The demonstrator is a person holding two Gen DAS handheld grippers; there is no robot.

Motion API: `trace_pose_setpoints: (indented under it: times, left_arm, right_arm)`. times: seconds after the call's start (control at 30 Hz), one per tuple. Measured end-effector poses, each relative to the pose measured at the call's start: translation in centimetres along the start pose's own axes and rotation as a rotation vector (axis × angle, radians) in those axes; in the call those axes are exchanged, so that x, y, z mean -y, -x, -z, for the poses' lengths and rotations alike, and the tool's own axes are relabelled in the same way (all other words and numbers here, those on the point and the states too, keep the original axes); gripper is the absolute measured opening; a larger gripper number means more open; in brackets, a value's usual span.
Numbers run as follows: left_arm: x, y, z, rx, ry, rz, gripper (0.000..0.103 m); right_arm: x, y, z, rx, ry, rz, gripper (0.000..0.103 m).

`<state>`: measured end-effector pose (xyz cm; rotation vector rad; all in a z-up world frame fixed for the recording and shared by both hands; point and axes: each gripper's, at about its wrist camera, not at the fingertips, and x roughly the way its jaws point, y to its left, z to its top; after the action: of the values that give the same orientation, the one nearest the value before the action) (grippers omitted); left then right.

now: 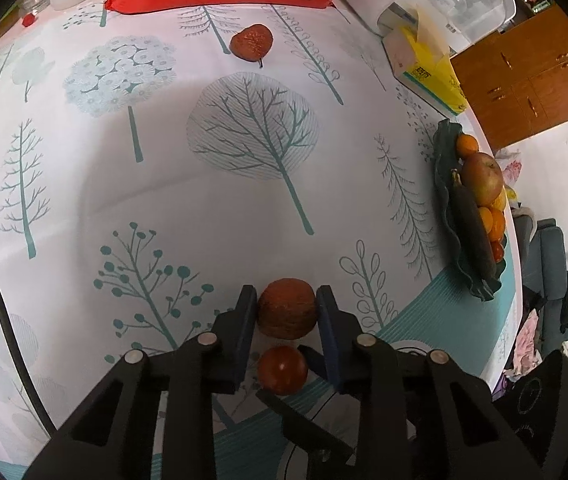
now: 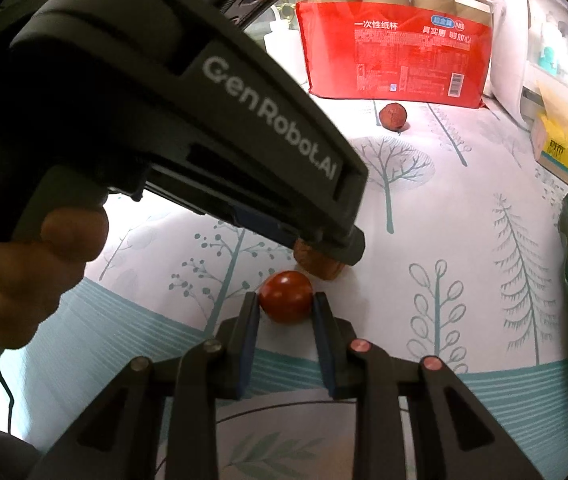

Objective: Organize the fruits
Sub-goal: 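Close the left tool on the brown fruit while the right tool grasps a red tomato, then carry the brown fruit in the left tool while the right tool carries the tomato to the plate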

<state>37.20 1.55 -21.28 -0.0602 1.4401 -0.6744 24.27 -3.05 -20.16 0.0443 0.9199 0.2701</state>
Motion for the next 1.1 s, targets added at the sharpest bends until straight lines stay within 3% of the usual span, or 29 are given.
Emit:
trace_pose_setpoints:
  times: [0.33,0.7,1.1]
  left_arm:
    - [-0.9,1.5,2.0,0.038,0.055,-0.008,0.029]
    - [-1.2,4.3,6.3,0.095,0.134,-0.025,0.029]
    - [2.2,7.0,11.5,0.177,0.148,-0.04,0.029]
  right_arm:
    - [-0.7,1.4,1.0,-0.028,-0.029,-0.04,0.027]
    - [-1.4,4.6,3.9,-0.074,-0.047,-0.073,0.027]
    - [2.5,9.9,6.7,-0.049,-0.11,-0.026,0.027]
